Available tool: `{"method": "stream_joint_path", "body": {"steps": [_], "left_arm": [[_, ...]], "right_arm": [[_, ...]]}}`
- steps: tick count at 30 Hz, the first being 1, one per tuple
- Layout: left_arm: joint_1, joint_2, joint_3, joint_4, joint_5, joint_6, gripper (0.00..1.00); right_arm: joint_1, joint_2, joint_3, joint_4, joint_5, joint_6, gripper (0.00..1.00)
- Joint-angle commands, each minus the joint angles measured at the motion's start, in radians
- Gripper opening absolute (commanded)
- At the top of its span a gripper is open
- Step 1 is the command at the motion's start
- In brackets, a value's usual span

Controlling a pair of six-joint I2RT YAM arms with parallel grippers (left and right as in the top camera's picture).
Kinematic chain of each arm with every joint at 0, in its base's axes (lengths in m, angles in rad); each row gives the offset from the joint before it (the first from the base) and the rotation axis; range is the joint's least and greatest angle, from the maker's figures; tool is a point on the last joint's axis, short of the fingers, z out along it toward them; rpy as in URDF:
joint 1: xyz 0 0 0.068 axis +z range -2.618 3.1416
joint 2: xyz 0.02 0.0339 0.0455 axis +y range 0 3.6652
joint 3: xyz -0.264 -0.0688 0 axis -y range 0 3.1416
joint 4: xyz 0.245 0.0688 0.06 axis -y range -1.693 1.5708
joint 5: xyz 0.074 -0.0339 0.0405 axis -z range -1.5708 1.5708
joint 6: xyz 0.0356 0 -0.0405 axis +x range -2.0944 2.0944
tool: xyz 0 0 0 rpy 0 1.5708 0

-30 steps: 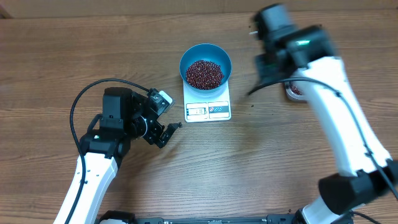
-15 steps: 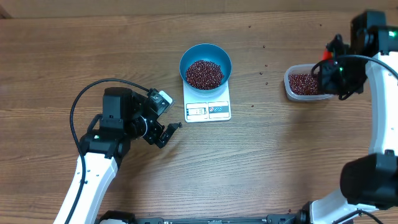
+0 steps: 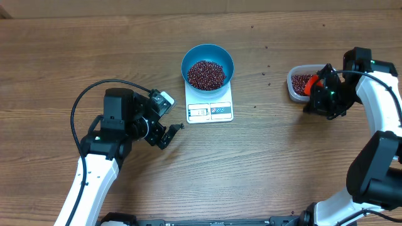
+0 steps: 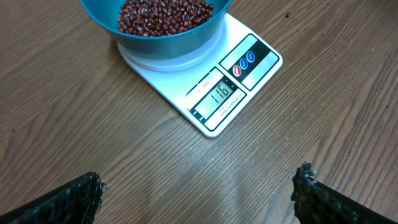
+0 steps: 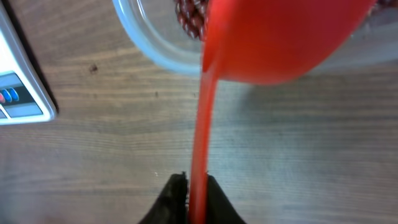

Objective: Scoop item into bowl and weigh 150g on scale

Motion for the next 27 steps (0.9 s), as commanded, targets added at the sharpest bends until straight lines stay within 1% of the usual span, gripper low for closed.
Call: {"method": "stream_joint_path", "body": {"steps": [1, 4, 5, 9, 10, 13, 18, 21, 24, 26, 27], "left_arm": [[-0.002, 0.0, 0.001, 0.002, -0.003, -0.01, 1.0], [-0.002, 0.0, 0.001, 0.002, -0.003, -0.01, 1.0], [-0.002, 0.0, 0.001, 0.002, -0.003, -0.01, 1.0], [-0.002, 0.0, 0.001, 0.002, -0.003, -0.01, 0.99], [-0.002, 0.0, 0.001, 0.002, -0.003, -0.01, 1.0], [-0.002, 0.0, 0.001, 0.002, -0.003, -0.01, 1.0], [-0.002, 0.0, 0.001, 0.002, -0.003, -0.01, 1.0], [-0.002, 0.0, 0.001, 0.002, -0.003, -0.01, 1.0], [-0.002, 0.0, 0.001, 0.002, -0.003, -0.01, 1.0], [-0.002, 0.0, 0.001, 0.002, -0.003, -0.01, 0.99], [-0.002, 0.0, 0.001, 0.002, -0.003, -0.01, 1.0]], "right_arm": [[-0.002, -0.006, -0.026, 0.043, -0.044, 0.037, 0.15], [-0.006, -0.005, -0.048, 0.095, -0.118, 0.062, 0.2], [-0.009, -0.005, -0.048, 0.111, -0.128, 0.08, 0.21], [-0.021, -0.005, -0.048, 0.159, -0.145, 0.154, 0.28], [-0.024, -0.005, -0.048, 0.166, -0.145, 0.169, 0.31], [-0.038, -0.005, -0.048, 0.177, -0.143, 0.188, 0.36], [-0.071, -0.009, -0.011, 0.144, -0.143, 0.232, 0.6], [-0.076, -0.049, 0.031, 0.12, -0.138, 0.266, 0.74], [-0.076, -0.116, 0.059, 0.079, -0.047, 0.356, 0.77], [-0.076, -0.176, 0.063, 0.056, -0.029, 0.379, 0.78], [-0.076, -0.217, 0.063, 0.046, -0.029, 0.388, 0.81]]}}
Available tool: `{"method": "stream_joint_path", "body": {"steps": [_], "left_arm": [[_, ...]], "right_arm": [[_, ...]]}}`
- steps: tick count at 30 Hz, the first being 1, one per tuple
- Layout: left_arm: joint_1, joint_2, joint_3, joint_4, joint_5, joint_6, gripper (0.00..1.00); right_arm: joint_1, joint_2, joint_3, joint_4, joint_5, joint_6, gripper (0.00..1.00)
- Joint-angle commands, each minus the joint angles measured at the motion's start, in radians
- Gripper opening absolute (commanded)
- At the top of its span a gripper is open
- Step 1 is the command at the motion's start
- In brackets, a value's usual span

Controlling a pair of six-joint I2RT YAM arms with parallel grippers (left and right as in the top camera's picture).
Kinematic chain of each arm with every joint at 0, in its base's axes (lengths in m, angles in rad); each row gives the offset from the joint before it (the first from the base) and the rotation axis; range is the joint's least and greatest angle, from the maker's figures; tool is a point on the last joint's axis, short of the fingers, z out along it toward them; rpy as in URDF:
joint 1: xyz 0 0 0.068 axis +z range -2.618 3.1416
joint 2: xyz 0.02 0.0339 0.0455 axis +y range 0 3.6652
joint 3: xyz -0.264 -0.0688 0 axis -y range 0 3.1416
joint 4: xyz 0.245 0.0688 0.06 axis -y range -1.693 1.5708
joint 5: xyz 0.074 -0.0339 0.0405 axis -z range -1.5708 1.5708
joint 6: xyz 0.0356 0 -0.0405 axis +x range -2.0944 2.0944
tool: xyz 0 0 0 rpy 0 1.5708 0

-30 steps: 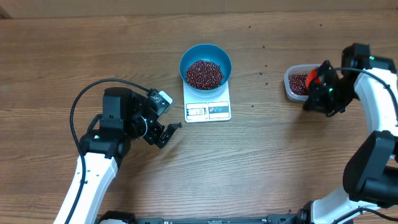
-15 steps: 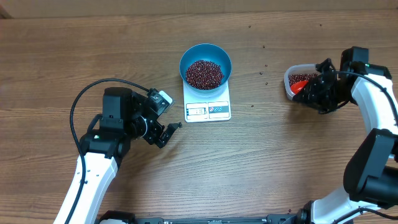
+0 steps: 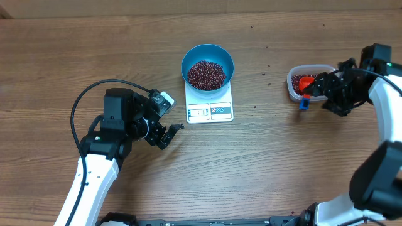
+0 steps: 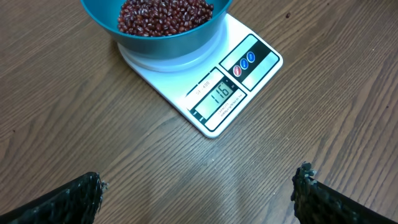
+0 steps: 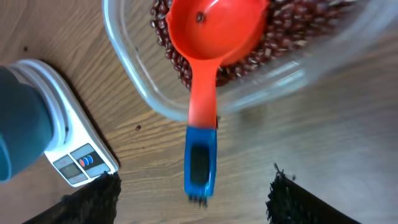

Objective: Scoop item into bowl and weigh 150g on scale

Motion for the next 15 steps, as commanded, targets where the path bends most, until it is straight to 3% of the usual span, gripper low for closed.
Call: {"method": "stream_joint_path", "body": {"steps": [1, 3, 5, 9, 14, 15], "left_arm": [[-0.002, 0.0, 0.001, 0.003, -0.003, -0.01, 1.0], [-0.002, 0.0, 0.001, 0.003, -0.003, -0.01, 0.99], [-0.002, 0.0, 0.001, 0.003, -0.003, -0.01, 1.0], [-0.002, 0.0, 0.001, 0.003, -0.003, -0.01, 0.99], [-0.002, 0.0, 0.001, 0.003, -0.003, -0.01, 1.0], [-0.002, 0.0, 0.001, 0.003, -0.003, -0.01, 1.0]], "right_arm": [[-0.004, -0.161, 0.041, -0.025, 0.048, 0.079, 0.82], [-0.004, -0.263, 0.039, -0.058, 0.066, 0.122, 0.87], [-0.004, -0.373, 0.001, -0.074, 0.114, 0.188, 1.0], [-0.004, -0.517, -0.188, -0.016, 0.151, 0.37, 1.0], [-0.003, -0.578, -0.471, 0.268, 0.015, 0.536, 1.0], [-0.003, -0.569, -0.544, 0.362, 0.0, 0.592, 0.93]]}}
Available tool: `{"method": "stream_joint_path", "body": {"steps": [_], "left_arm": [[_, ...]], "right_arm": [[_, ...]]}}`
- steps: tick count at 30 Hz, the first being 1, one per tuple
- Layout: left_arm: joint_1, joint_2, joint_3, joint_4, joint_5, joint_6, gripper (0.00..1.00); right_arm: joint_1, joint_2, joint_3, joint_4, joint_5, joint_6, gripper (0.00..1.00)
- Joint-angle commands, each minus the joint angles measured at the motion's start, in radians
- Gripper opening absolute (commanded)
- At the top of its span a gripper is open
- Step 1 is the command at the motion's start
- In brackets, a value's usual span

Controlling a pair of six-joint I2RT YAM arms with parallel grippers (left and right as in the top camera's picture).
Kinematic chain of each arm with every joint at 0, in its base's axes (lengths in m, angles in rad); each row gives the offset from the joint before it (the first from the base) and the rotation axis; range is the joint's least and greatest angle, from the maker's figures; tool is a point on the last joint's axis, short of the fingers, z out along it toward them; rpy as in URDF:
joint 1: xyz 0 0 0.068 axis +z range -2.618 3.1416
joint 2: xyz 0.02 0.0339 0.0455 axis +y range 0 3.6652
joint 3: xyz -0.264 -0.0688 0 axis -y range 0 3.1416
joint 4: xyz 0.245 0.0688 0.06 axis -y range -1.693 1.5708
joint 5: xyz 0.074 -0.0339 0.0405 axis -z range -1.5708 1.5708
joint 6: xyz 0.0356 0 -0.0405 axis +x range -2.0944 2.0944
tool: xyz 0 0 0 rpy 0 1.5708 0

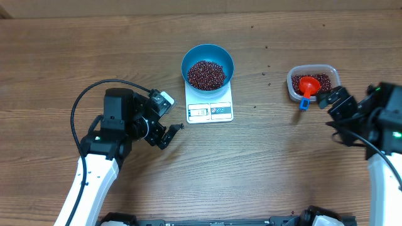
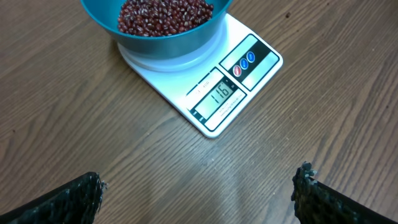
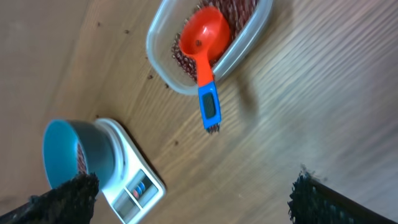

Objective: Scoop item into bowl and weigh 150g on scale

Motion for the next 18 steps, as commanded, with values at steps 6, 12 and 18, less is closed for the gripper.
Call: {"method": "stream_joint_path", "body": {"steps": [6, 12, 18], "left_arm": [[-0.002, 0.0, 0.001, 0.003, -0.003, -0.01, 1.0], [-0.002, 0.0, 0.001, 0.003, -0.003, -0.01, 1.0], [-0.002, 0.0, 0.001, 0.003, -0.003, -0.01, 1.0]], "right_arm": [[0.005, 0.045, -0.29, 0.399, -0.083, 0.325, 0.73], [0.051, 0.085, -0.348, 0.542, -0.007, 0.406, 0.71], [0.124, 0.206, -0.348, 0.653, 0.047, 0.457, 0.69]]}}
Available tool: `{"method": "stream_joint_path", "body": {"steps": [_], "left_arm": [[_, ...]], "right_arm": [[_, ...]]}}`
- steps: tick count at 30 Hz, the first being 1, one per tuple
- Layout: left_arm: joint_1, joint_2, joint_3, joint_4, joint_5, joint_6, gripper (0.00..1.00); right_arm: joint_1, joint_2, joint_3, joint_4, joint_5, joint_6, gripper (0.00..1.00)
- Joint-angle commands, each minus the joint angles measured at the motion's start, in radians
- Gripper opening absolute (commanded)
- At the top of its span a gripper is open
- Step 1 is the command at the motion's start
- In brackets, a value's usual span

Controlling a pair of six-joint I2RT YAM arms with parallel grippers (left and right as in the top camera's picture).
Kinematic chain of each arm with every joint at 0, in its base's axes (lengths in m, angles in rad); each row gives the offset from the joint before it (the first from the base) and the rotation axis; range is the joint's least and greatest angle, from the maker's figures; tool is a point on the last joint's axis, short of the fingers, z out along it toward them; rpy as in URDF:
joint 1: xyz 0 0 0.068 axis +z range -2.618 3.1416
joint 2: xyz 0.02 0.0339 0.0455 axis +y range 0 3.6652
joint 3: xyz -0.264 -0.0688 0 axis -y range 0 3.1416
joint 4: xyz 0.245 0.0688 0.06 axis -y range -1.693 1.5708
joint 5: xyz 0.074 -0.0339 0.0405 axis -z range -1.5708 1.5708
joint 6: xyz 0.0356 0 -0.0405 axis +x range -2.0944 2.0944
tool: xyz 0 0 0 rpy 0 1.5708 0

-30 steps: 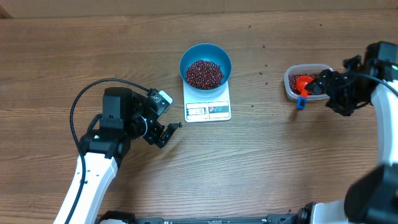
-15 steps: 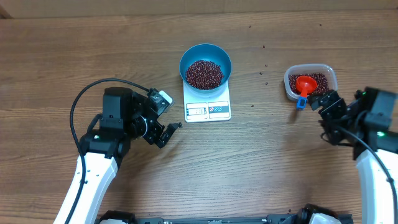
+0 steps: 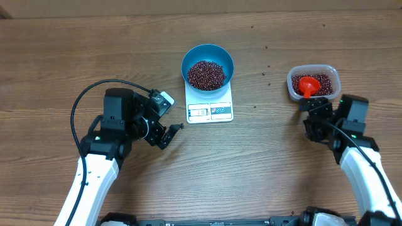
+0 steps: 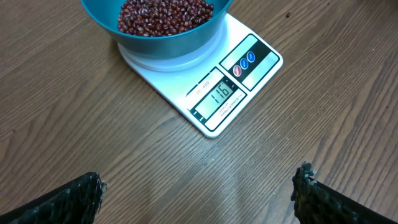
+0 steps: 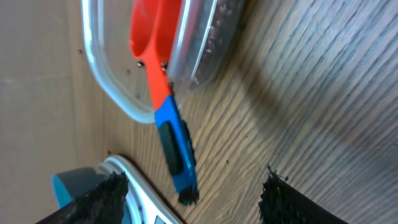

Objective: Scoop item into bowl and weigh 150g on scale

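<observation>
A blue bowl (image 3: 208, 68) of red beans stands on the white scale (image 3: 210, 110), whose display (image 4: 217, 94) reads 116. At the right a clear container (image 3: 313, 82) holds more beans and the red scoop (image 3: 307, 83). The scoop's bowl (image 5: 151, 31) lies inside, and its blue handle (image 5: 175, 149) sticks out over the rim onto the table. My right gripper (image 5: 193, 194) is open just in front of the container, with the handle's tip between its fingers, untouched. My left gripper (image 4: 199, 194) is open over bare wood, left of and in front of the scale.
Several stray beans (image 3: 266, 68) lie scattered on the wooden table (image 3: 264, 169) between the scale and the container. The left arm's black cable (image 3: 94, 88) loops over the table at the left.
My right gripper has moved from the right of the container, well back from it, to close in front of it at the scoop's handle. Scoop, bowl and left arm have not moved.
My right gripper was shut on the scoop's handle at the container. Then it was open and the scoop lay in the beans. It then stood back to the right, and is now back at the handle. The scale has read 116 throughout.
</observation>
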Motion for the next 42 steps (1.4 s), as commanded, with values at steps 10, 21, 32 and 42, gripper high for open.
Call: {"method": "stream_joint_path", "body": {"steps": [10, 21, 32, 42], "left_arm": [[-0.002, 0.0, 0.001, 0.003, -0.003, -0.01, 1.0], [0.0, 0.0, 0.001, 0.003, -0.003, -0.01, 1.0], [0.0, 0.0, 0.001, 0.003, -0.003, -0.01, 1.0], [0.0, 0.0, 0.001, 0.003, -0.003, -0.01, 1.0]], "right_arm": [[0.027, 0.113, -0.006, 0.191, 0.033, 0.037, 0.56], [0.025, 0.062, -0.004, 0.19, -0.028, 0.029, 0.4], [0.0, 0.048, -0.004, 0.137, 0.029, 0.039, 0.29], [0.0, 0.048, -0.004, 0.146, 0.04, 0.056, 0.16]]}}
